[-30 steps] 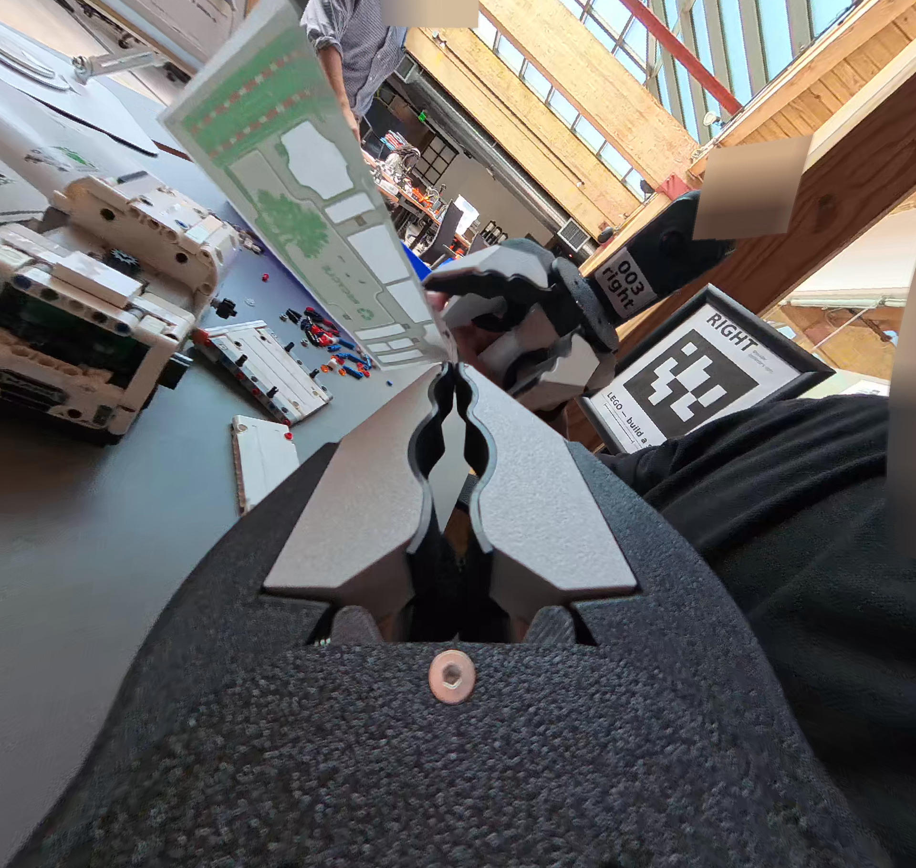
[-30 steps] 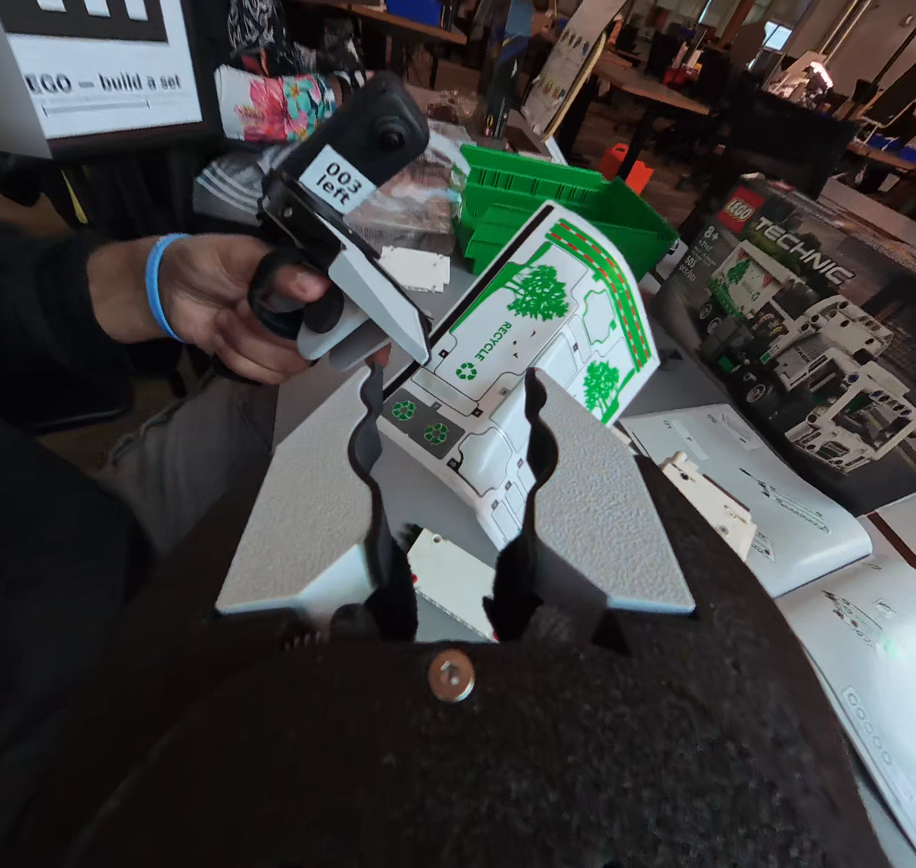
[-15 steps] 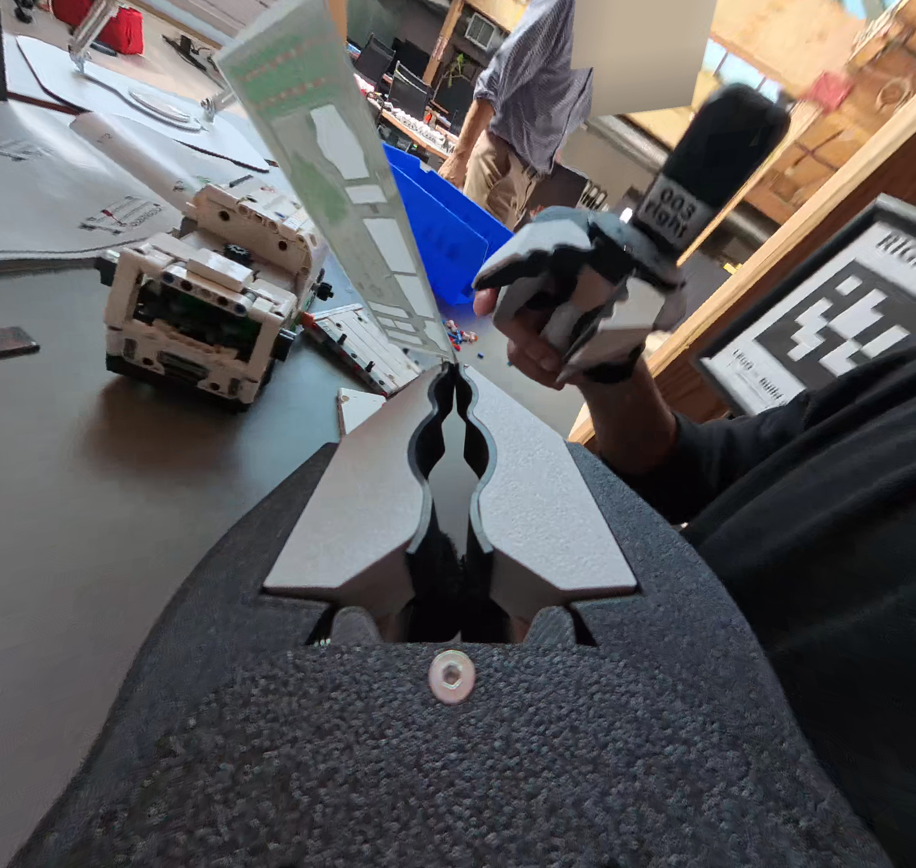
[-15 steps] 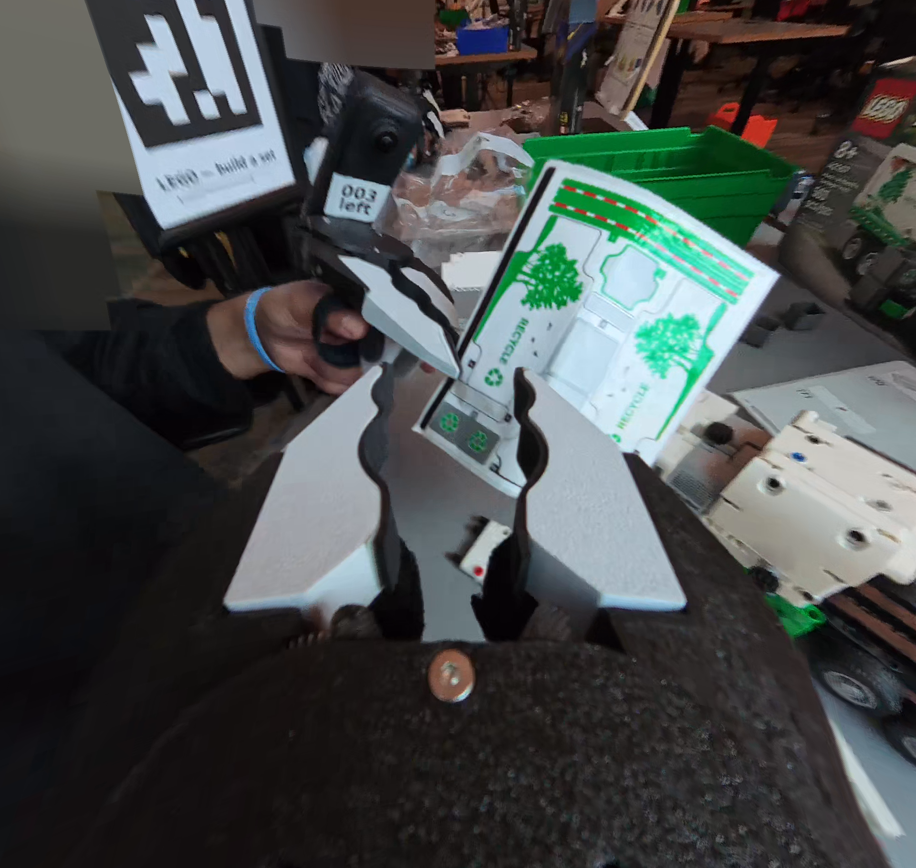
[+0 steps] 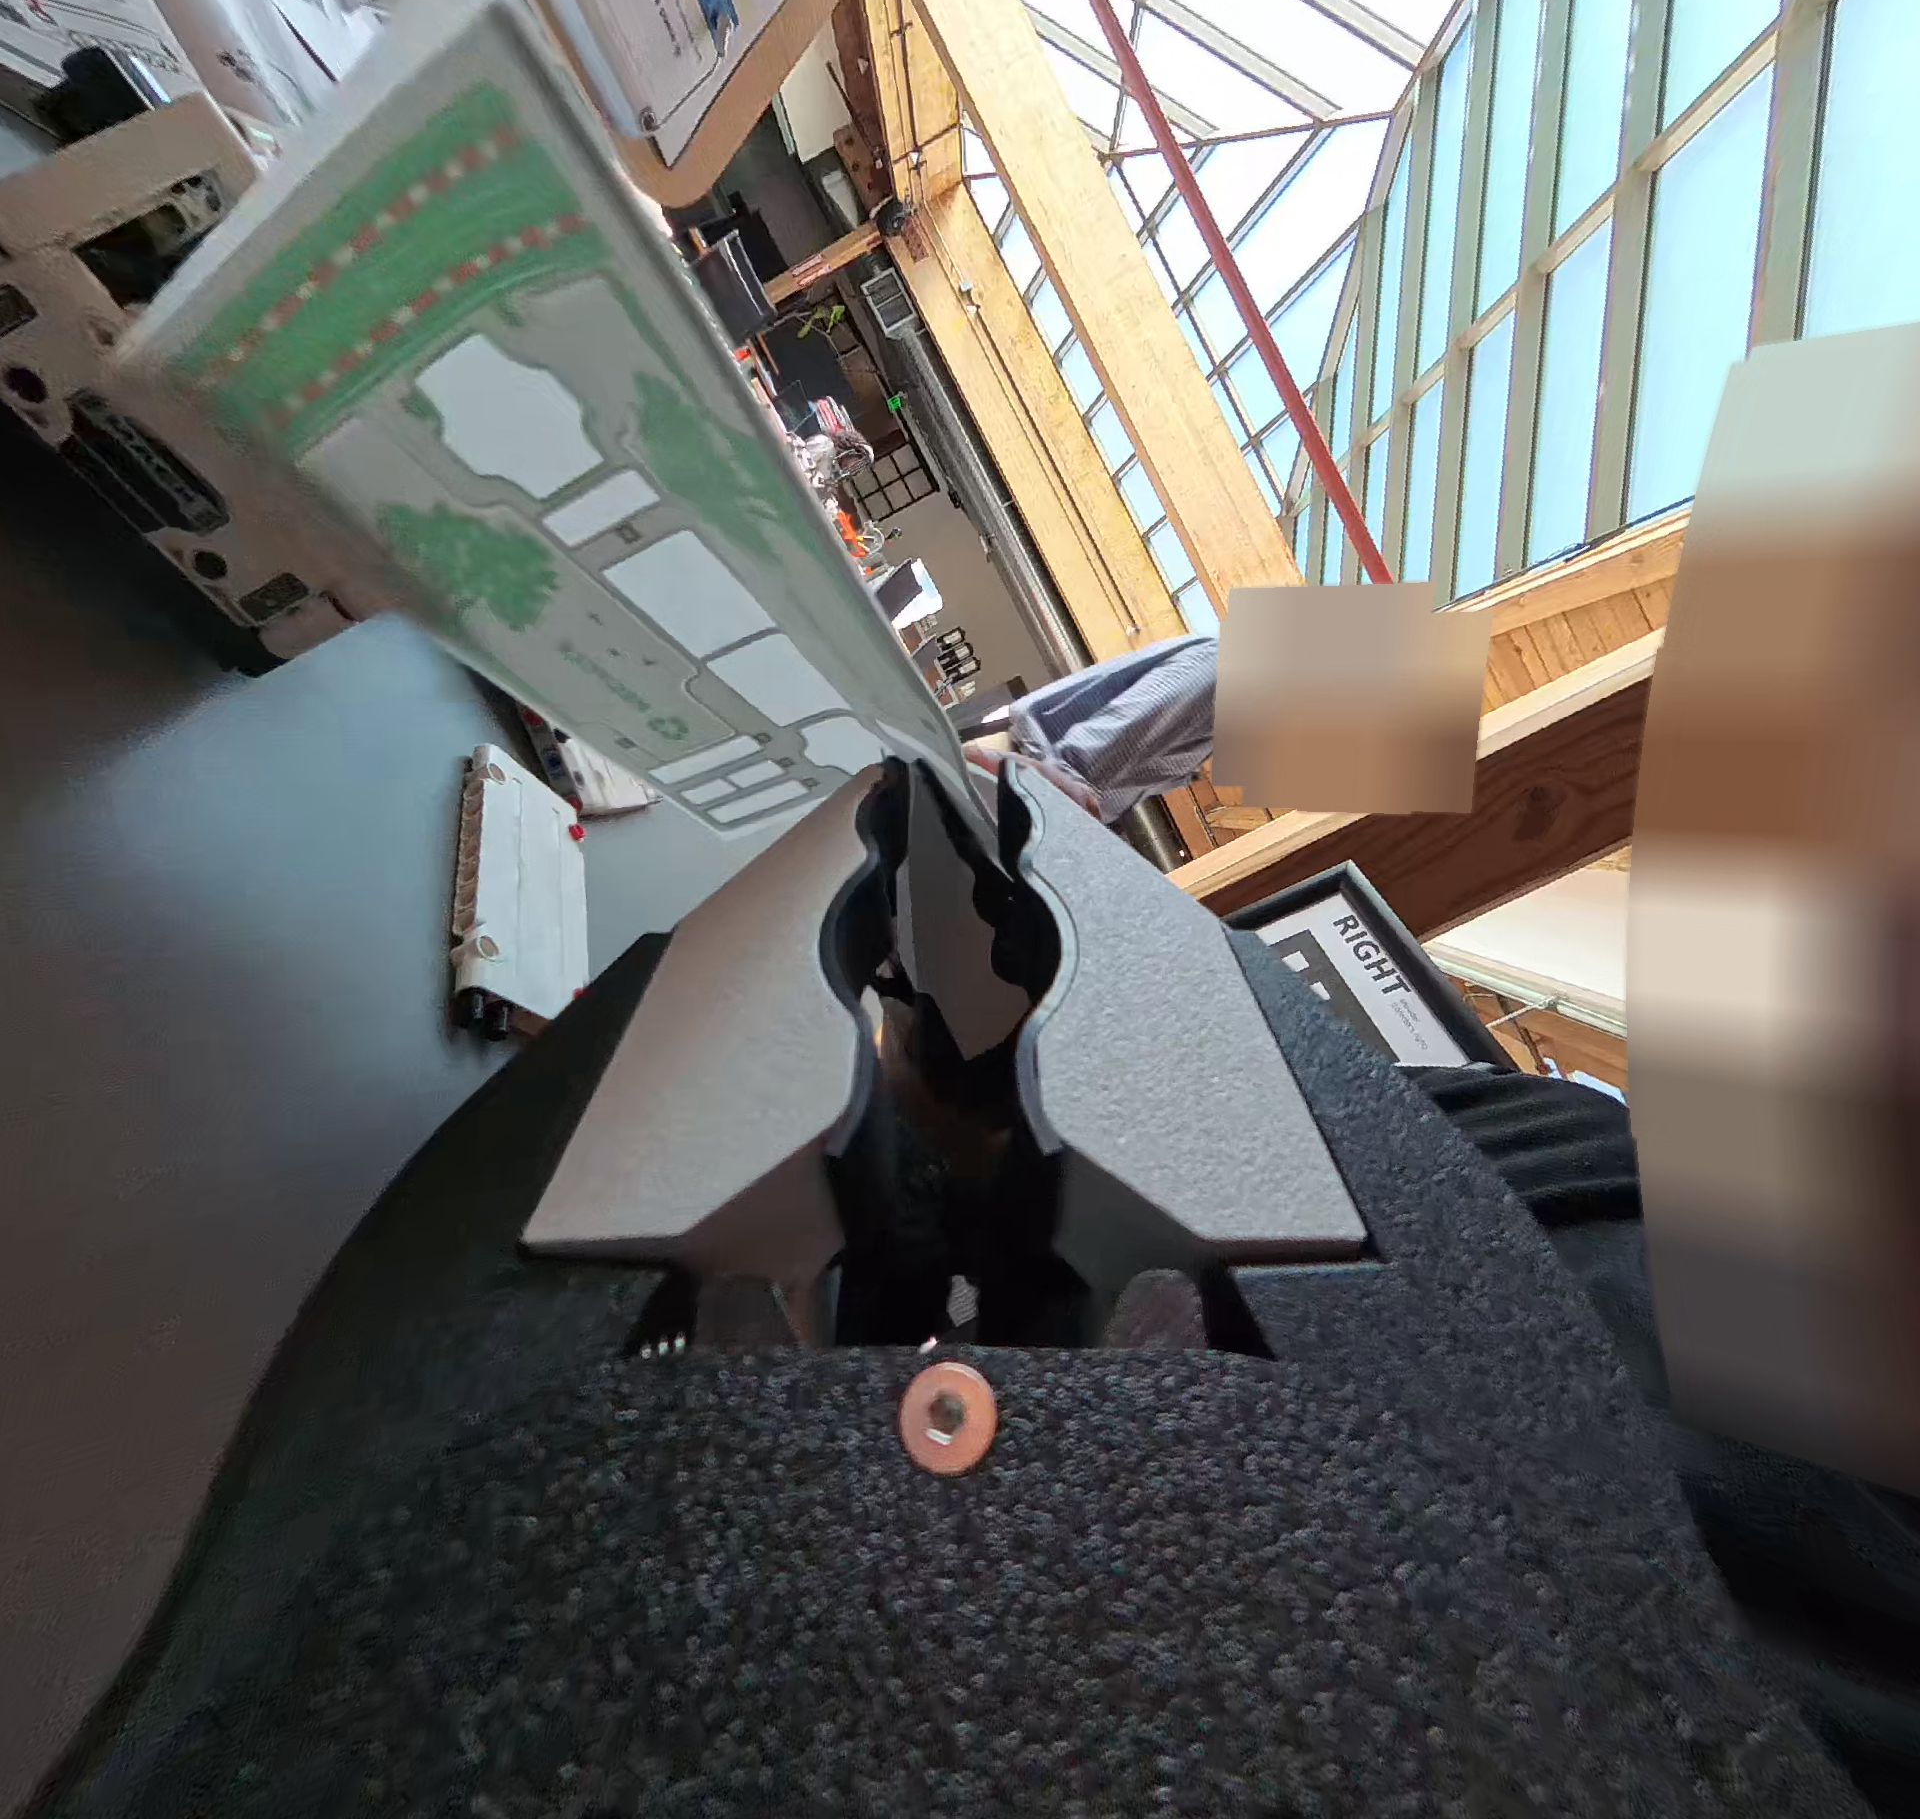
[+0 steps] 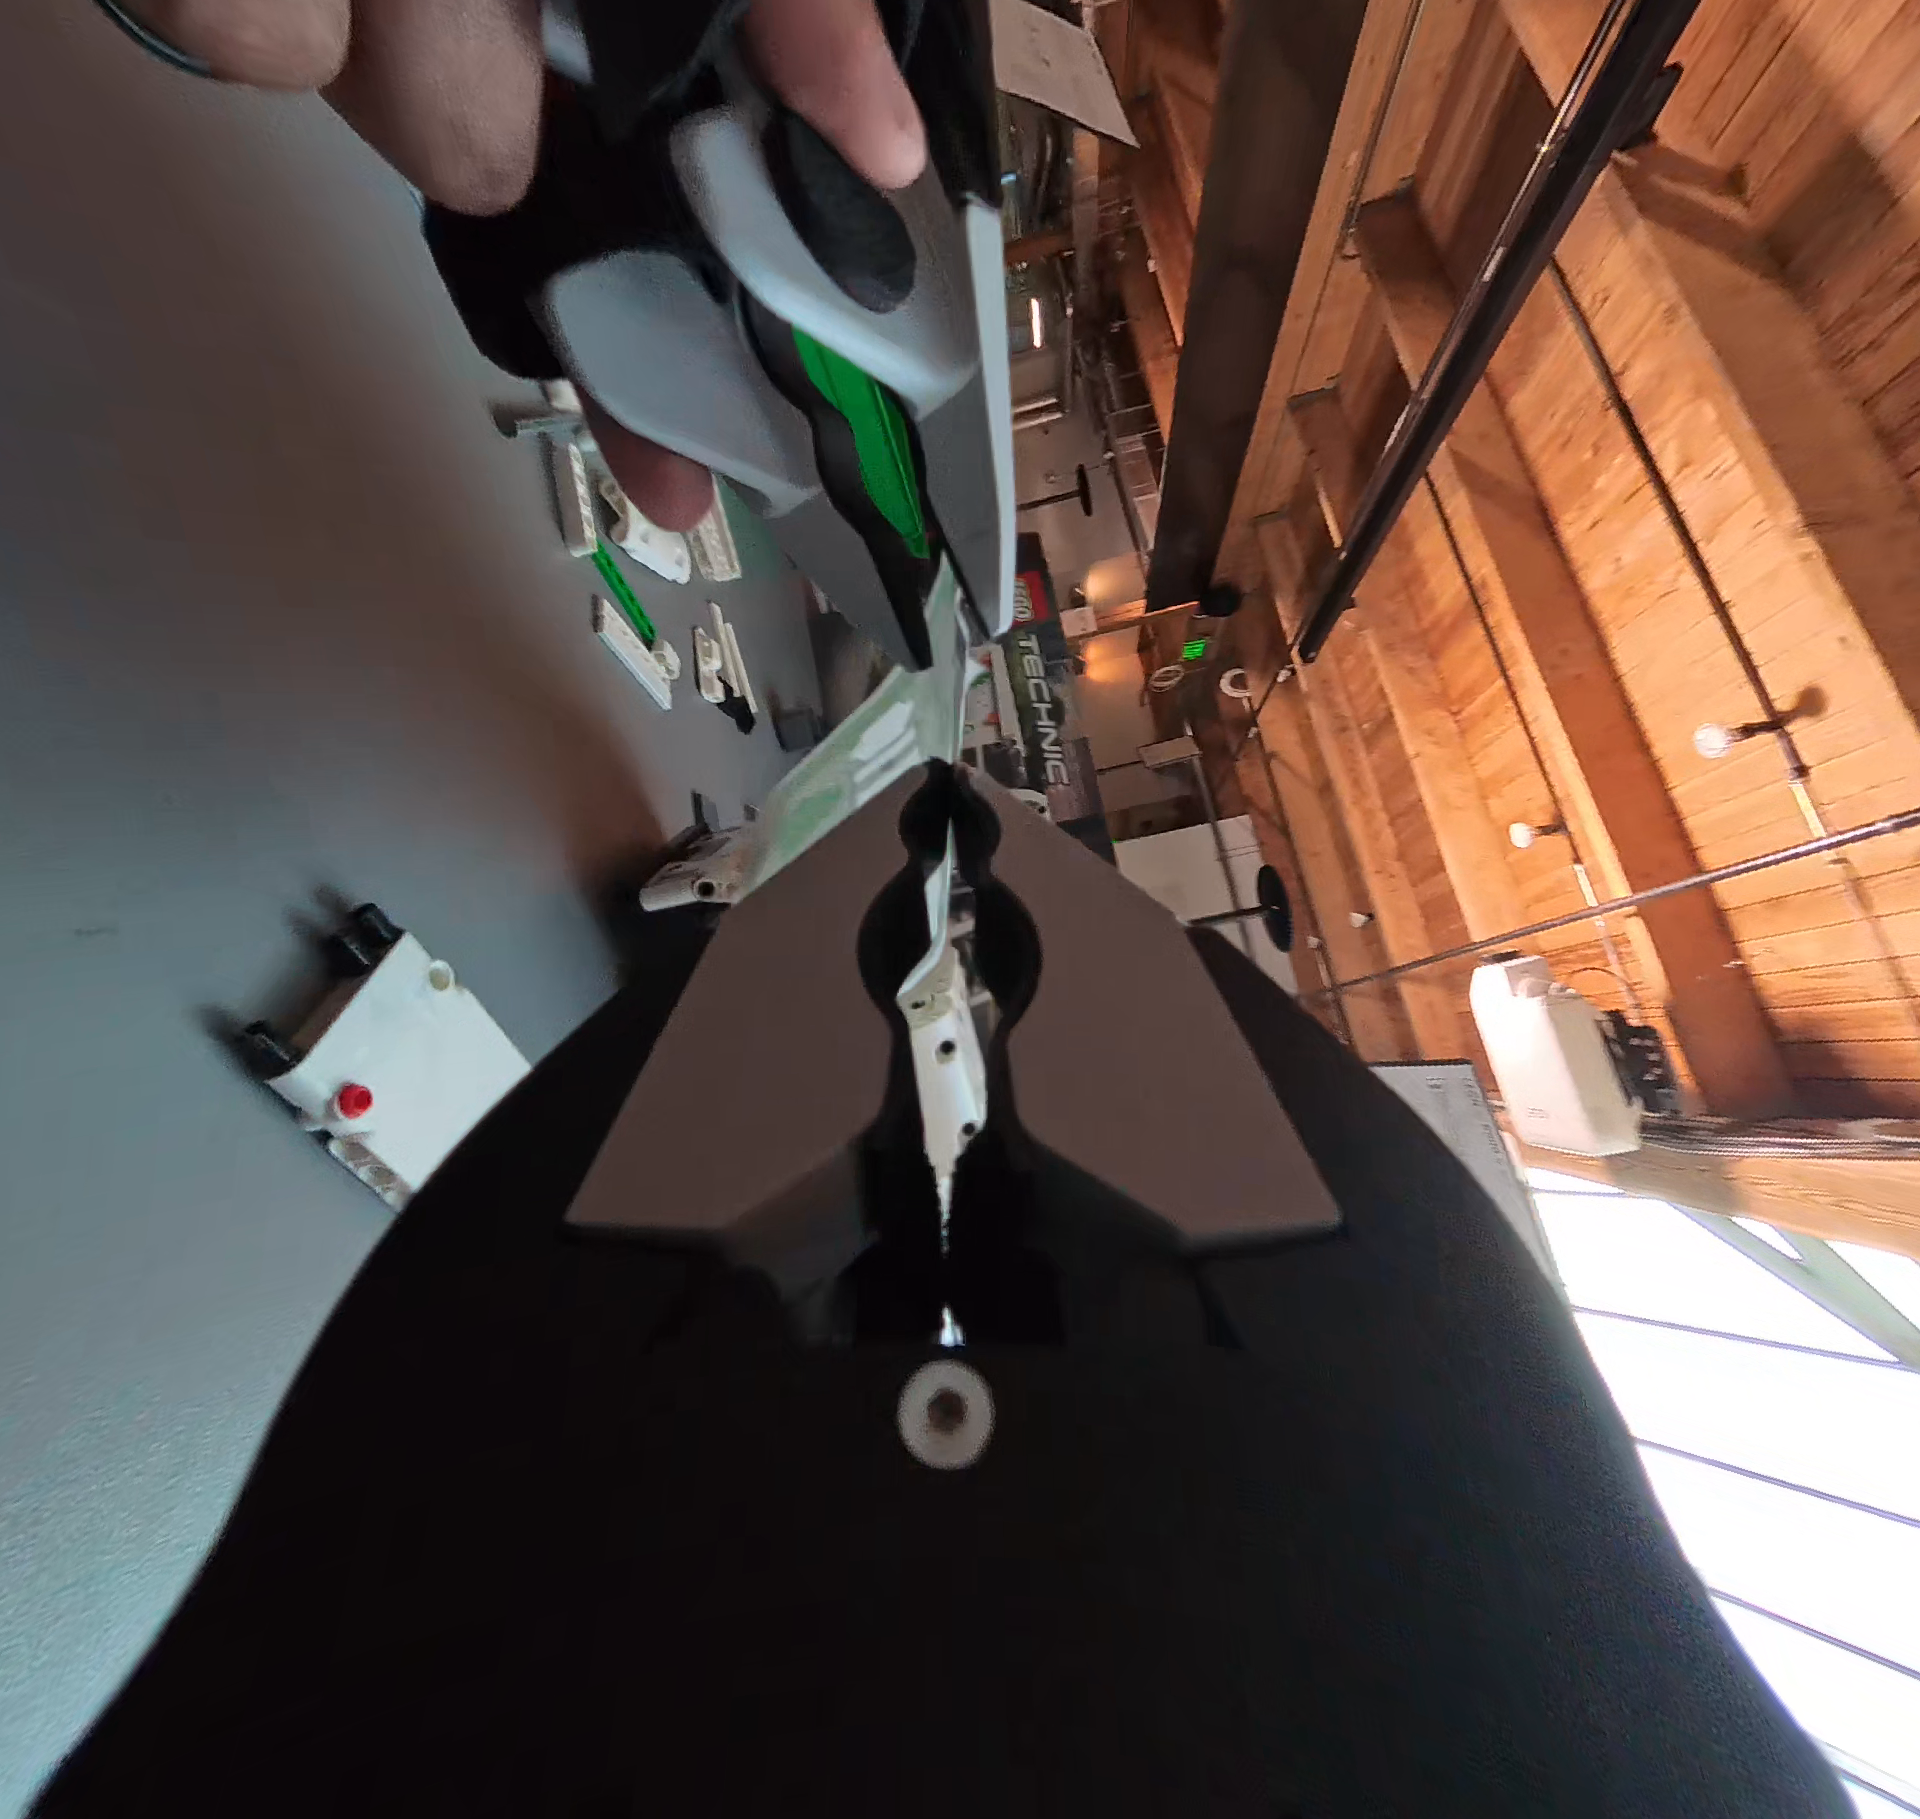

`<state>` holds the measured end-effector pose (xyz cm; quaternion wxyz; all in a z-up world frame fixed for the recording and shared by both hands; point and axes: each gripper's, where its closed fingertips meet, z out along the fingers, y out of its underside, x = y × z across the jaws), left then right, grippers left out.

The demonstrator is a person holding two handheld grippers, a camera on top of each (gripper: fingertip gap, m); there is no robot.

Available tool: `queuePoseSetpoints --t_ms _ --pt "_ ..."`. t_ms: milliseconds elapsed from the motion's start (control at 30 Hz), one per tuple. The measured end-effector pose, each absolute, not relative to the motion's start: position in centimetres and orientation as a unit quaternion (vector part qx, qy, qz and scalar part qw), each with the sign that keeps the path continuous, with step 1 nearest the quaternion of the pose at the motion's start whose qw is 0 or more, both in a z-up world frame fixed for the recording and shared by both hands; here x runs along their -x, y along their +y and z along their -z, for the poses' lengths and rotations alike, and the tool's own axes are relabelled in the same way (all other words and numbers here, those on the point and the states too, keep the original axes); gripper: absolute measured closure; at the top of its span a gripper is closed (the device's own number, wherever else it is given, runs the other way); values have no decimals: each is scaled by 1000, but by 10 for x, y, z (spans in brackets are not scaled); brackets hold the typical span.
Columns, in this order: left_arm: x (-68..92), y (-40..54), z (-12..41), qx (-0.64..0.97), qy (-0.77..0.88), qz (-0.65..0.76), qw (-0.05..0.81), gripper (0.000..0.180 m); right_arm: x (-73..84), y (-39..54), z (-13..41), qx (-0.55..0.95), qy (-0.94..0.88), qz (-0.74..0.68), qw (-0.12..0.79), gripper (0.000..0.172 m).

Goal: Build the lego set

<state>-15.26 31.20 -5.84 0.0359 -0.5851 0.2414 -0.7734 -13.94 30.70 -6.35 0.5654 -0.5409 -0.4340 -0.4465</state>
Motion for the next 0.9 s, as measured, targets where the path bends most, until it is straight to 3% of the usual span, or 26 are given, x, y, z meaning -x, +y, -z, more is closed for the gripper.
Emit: queuePoseSetpoints --t_ms 100,167,333,467,567,700,767,900 --pt "149 309 62 591 253 765 41 165 140 310 69 531 -440 471 550 172" --pt "148 313 64 599 247 760 49 180 140 310 68 514 -442 494 544 172" --pt "147 313 65 595 263 756 71 180 143 308 70 520 -442 466 563 172" --pt "150 317 62 579 308 745 123 180 160 298 75 624 -424 246 609 143" --pt "152 316 63 571 362 716 172 180 159 289 48 678 -353 52 643 140" --pt "155 299 58 536 428 698 208 180 162 287 42 732 -270 -205 591 139" --pt "157 288 54 511 454 697 214 180 164 286 37 722 -250 -270 586 141" --pt "162 277 46 476 471 710 217 180 162 286 47 728 -267 -259 576 142"
